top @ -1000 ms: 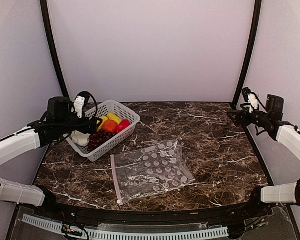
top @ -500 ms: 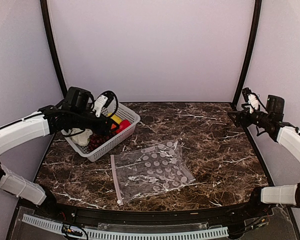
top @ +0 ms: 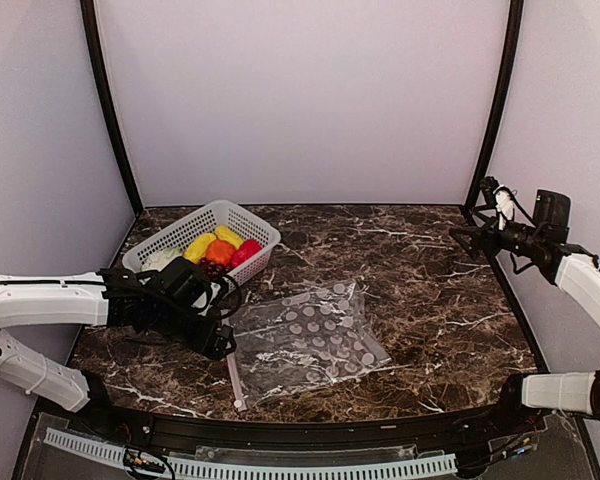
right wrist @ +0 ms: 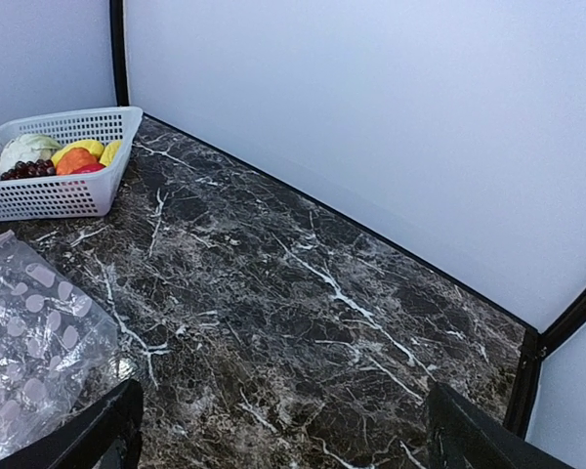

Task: Place the food in the zip-top bag and seal the zipper
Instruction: Adjust the zipper food storage bag at the center of the board.

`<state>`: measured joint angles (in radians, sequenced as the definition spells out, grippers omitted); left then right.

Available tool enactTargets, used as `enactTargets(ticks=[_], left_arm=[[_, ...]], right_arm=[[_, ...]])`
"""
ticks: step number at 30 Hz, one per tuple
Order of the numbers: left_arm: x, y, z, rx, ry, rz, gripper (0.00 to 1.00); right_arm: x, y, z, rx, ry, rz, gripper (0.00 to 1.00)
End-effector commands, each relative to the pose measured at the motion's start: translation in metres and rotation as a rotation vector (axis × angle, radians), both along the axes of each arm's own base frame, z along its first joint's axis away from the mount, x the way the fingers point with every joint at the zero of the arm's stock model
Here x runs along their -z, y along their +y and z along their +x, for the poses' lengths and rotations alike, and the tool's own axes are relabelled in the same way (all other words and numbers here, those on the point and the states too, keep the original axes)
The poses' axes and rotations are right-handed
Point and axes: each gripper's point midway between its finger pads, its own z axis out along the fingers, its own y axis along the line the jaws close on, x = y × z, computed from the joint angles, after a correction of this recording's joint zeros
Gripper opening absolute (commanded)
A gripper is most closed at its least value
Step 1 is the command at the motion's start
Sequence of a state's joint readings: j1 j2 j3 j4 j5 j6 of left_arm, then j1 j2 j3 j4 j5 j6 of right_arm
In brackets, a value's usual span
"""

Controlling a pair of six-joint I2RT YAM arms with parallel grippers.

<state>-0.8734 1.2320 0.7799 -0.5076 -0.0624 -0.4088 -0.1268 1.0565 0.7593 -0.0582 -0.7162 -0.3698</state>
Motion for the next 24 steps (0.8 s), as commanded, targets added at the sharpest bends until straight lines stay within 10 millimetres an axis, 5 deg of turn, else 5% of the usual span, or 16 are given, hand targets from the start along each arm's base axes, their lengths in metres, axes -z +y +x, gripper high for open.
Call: enactTargets(ticks=[1,5,10,14,19,24], left_arm=[[0.025,-0.002,-0.014,-0.104,0.069,-0.054,0.94],[0.048,-0.007,-0.02,-0.125,0.103,-0.072,0.96],[0.061,-0.048,-0.022,-0.046,0.115,-0.111,0.95],[0.067,-0.101,-0.023,0.063,0.16,-0.159,0.94],[0.048,-0.173,-0.015,0.237,0.151,-0.192,0.92],[0.028,-0.157,-0.006,0.27,0.082,-0.043,0.93]], right_arm=[[-0.009,0.013,-0.011,-0.09,-0.019,0.027,0.97],[-0.011,0.016,-0.014,-0.105,-0.017,0.044,0.97],[-0.008,0.015,-0.013,-0.102,-0.013,0.04,0.97],[-0.007,0.015,-0.012,-0.102,-0.01,0.039,0.96],[-0.007,0.014,-0.011,-0.096,-0.009,0.039,0.96],[-0.008,0.014,-0.012,-0.096,-0.011,0.037,0.96]])
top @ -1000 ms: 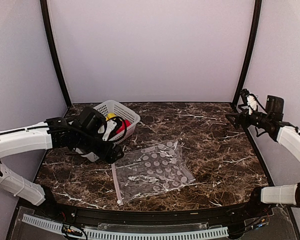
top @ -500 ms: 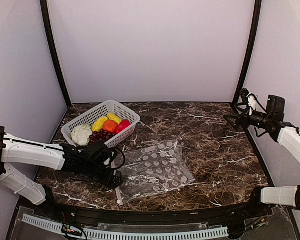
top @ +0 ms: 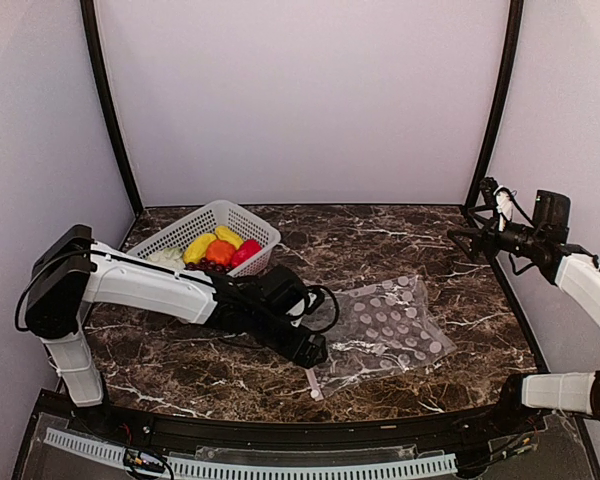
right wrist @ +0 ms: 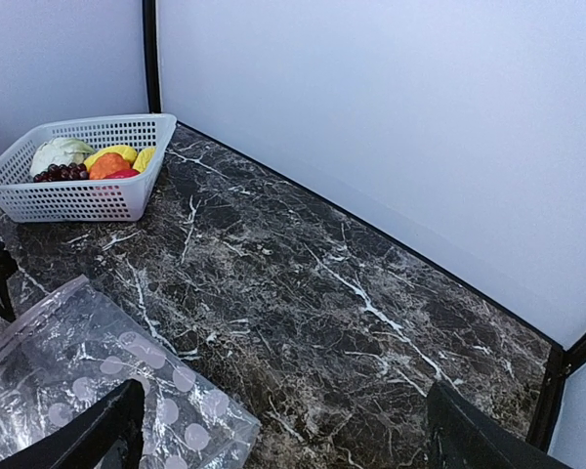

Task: Place the food in the zip-top bag and seal the zipper
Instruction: Adjust the zipper food storage bag at the center of the board, then adjust the bin at the corner of the board.

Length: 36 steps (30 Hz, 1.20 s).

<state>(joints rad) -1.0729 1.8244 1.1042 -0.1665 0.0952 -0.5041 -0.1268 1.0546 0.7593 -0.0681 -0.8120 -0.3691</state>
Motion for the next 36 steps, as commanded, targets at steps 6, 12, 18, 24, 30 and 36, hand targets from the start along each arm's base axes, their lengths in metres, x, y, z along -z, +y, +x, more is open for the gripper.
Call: enactTargets(ticks=[6,12,18,24,30,36], left_arm=[[-0.086,0.079,0.028,0.125,-0.258,0.329,0.93],[-0.118,0.146,0.082,0.043,-0.271,0.399,0.77],[-0.111,0.172,0.106,0.048,-0.21,0.42,0.66],[-0.098,0.194,0.128,-0.021,-0.146,0.434,0.63],[-0.075,0.197,0.139,-0.017,-0.104,0.471,0.55],[-0.064,0.191,0.139,-0.023,-0.059,0.46,0.36]], right_arm=[[-0.005,0.004,-0.003,-0.03,-0.007,0.008,0.96],[-0.007,0.005,-0.006,-0.038,-0.014,0.007,0.96],[-0.008,0.005,-0.006,-0.039,-0.015,0.009,0.96],[-0.008,0.006,-0.006,-0.043,-0.011,0.012,0.96],[-0.005,0.007,-0.007,-0.052,-0.006,0.012,0.96],[-0.005,0.008,-0.008,-0.059,-0.003,0.011,0.96]])
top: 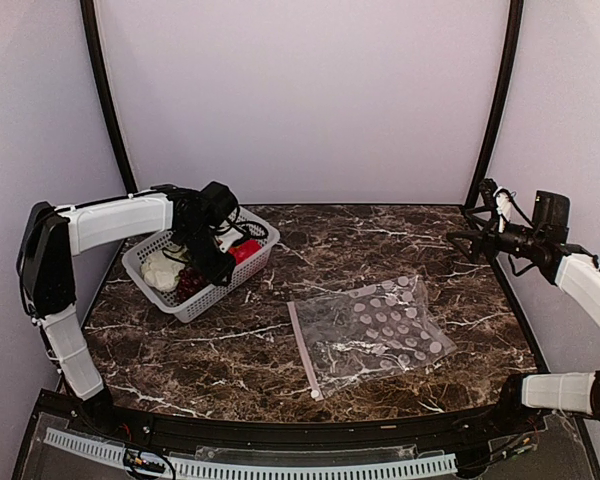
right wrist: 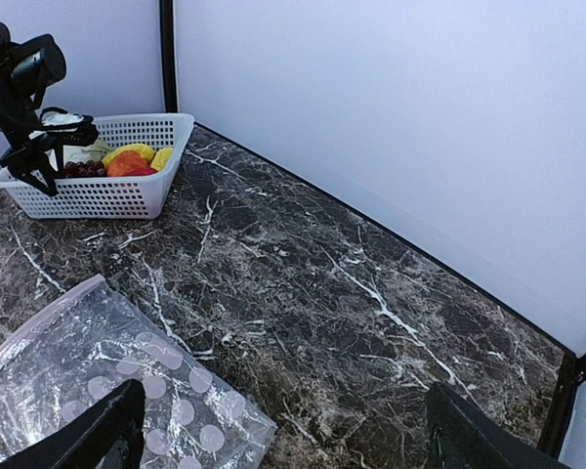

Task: Place the food in the zip-top bag and seal the zipper
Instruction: Adjust the bin at the corner of the board.

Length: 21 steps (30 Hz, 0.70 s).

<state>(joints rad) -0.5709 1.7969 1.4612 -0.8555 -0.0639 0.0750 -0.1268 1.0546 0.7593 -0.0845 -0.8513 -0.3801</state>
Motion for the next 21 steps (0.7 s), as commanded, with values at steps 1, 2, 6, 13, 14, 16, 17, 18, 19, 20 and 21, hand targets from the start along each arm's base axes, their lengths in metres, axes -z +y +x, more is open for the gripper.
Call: enactTargets(ticks=[1,2,6,13,14,16,17,18,19,20,21], left_arm=[[-0.001,-0.002,-0.004,-0.014,0.033,-0.012,0.35],[-0.001,-0.002,-0.006,-0.019,0.043,-0.016,0.35],[0.0,0.0,-0.013,-0.085,0.058,-0.036,0.28],[-0.01,-0.024,-0.025,-0.22,0.061,-0.199,0.11],[-0.01,-0.026,-0.026,-0.234,0.057,-0.206,0.09],[-0.011,-0.033,-0.028,-0.308,0.045,-0.226,0.02],[-0.011,-0.036,-0.027,-0.324,0.022,-0.218,0.01],[-0.012,-0.04,-0.028,-0.358,0.02,-0.23,0.01],[-0.013,-0.048,-0.029,-0.359,0.004,-0.241,0.01],[-0.013,-0.053,-0.03,-0.402,0.005,-0.258,0.01],[-0.014,-0.062,-0.033,-0.409,-0.004,-0.274,0.01]], right_arm=[[-0.005,0.003,-0.002,-0.022,-0.01,0.0,0.96],[-0.005,0.003,-0.002,-0.023,-0.009,0.001,0.96],[-0.005,0.004,-0.003,-0.029,-0.005,0.003,0.96],[-0.005,0.004,-0.003,-0.035,-0.004,0.002,0.96],[-0.005,0.004,-0.004,-0.037,-0.004,0.002,0.96],[-0.005,0.005,-0.004,-0.037,-0.005,0.002,0.96],[-0.005,0.005,-0.004,-0.039,-0.004,0.003,0.96],[-0.004,0.005,-0.004,-0.04,-0.004,0.003,0.96],[-0.004,0.005,-0.004,-0.04,-0.005,0.002,0.96],[-0.004,0.005,-0.004,-0.041,-0.005,0.003,0.96],[-0.004,0.006,-0.005,-0.043,-0.003,0.003,0.96]])
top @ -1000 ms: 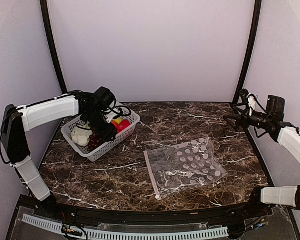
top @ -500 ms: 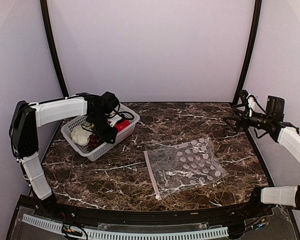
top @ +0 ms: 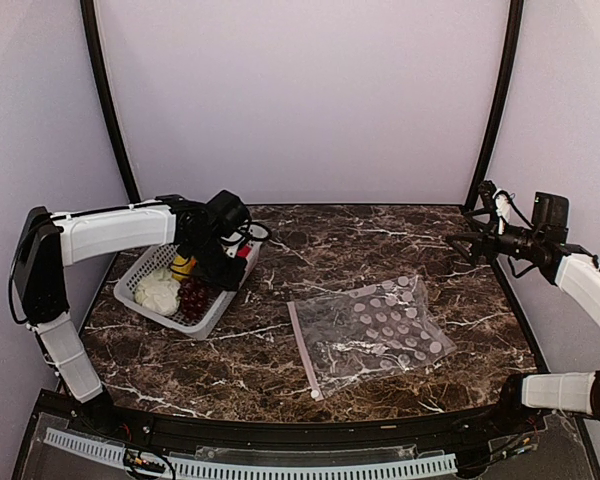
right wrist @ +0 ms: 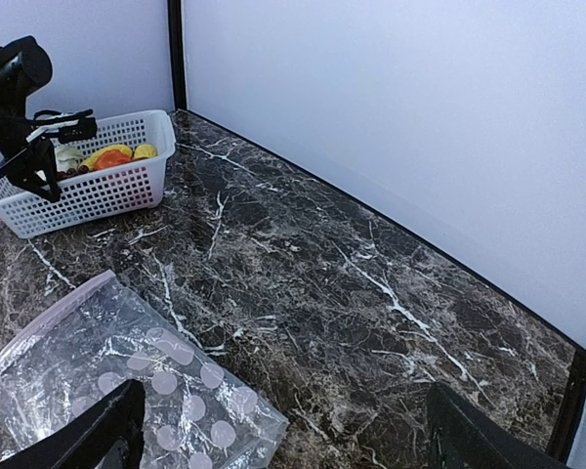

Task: Place the food in the zip-top bag and seal the zipper
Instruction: Adjust the bin at the corner of the board.

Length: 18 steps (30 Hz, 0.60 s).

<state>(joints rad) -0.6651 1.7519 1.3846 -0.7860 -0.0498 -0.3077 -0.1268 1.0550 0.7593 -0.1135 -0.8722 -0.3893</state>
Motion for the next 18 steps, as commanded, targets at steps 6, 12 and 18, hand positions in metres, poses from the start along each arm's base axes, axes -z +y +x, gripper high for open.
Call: enactTargets(ticks=[6,12,18], left_arm=[[-0.001,-0.075,-0.024,-0.341,0.034,-0.322,0.01],[-0.004,-0.096,-0.02,-0.468,0.025,-0.504,0.01],[-0.005,-0.11,-0.018,-0.443,0.055,-0.533,0.24]], right_arm=[[-0.009,0.003,-0.001,-0.023,-0.028,-0.002,0.96],[-0.011,0.004,-0.002,-0.028,-0.034,0.001,0.96],[-0.012,0.004,-0.003,-0.028,-0.034,0.002,0.96]])
